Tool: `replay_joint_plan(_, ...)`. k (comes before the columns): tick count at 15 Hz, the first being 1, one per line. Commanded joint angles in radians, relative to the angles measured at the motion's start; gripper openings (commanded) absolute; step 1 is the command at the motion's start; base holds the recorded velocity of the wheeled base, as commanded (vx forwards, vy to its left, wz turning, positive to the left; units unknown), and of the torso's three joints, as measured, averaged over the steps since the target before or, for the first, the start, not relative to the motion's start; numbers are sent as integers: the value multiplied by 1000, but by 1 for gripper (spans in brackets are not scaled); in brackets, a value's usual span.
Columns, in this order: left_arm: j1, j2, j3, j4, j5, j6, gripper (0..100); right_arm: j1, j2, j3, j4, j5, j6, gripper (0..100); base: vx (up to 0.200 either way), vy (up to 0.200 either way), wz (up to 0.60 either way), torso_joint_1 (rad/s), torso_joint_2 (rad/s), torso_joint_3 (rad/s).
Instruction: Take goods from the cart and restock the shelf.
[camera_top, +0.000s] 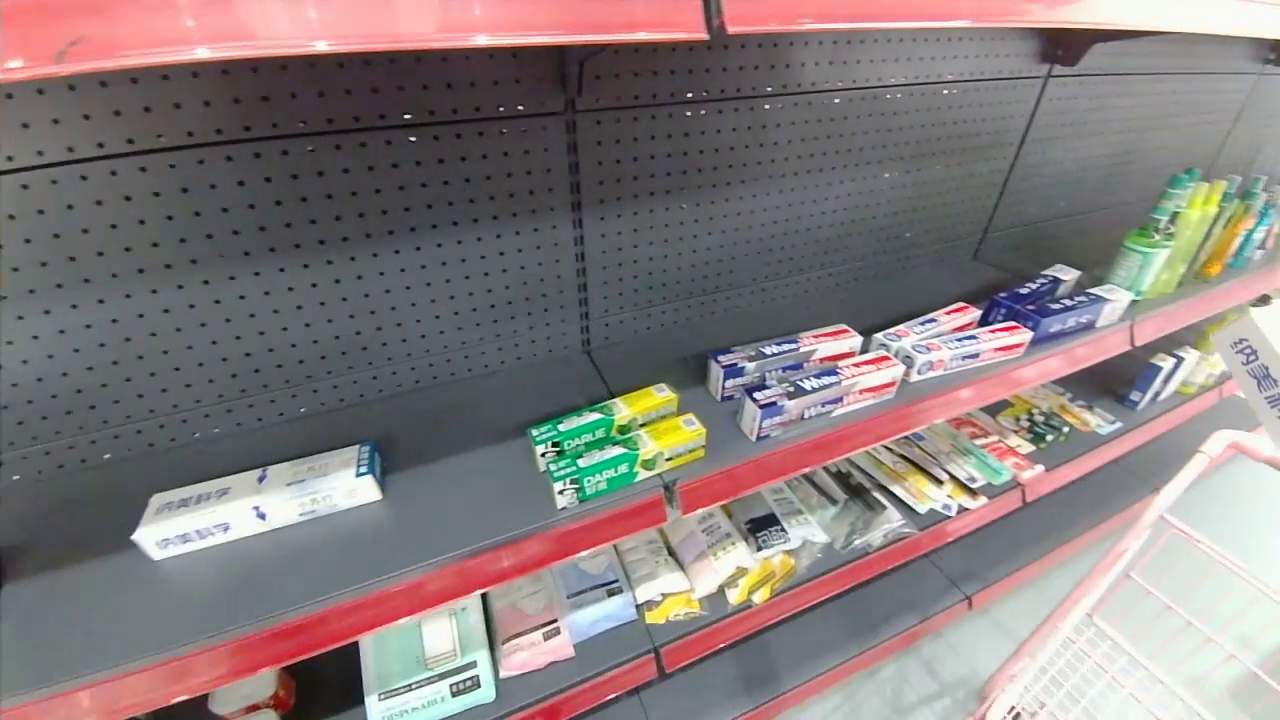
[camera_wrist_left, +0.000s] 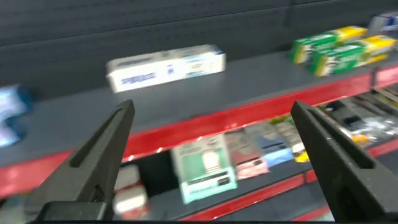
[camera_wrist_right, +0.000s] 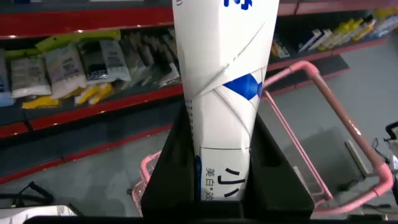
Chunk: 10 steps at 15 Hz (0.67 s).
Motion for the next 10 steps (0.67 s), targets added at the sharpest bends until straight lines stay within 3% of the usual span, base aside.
replay_joint_plan(1,0,1,0,-1,0,0,100,-1,0,0,0,0,0,0,0,0,600,2,2,2)
replay_joint_plan(7,0,1,0,-1,0,-2,100,1,-3,6,0,3,0,0,0,0,600,2,1,3)
replay_joint_plan(10,0,1,0,-1,0,-2,100,-1,-31,28,0,5,14,0,0,0,0,0,0,0)
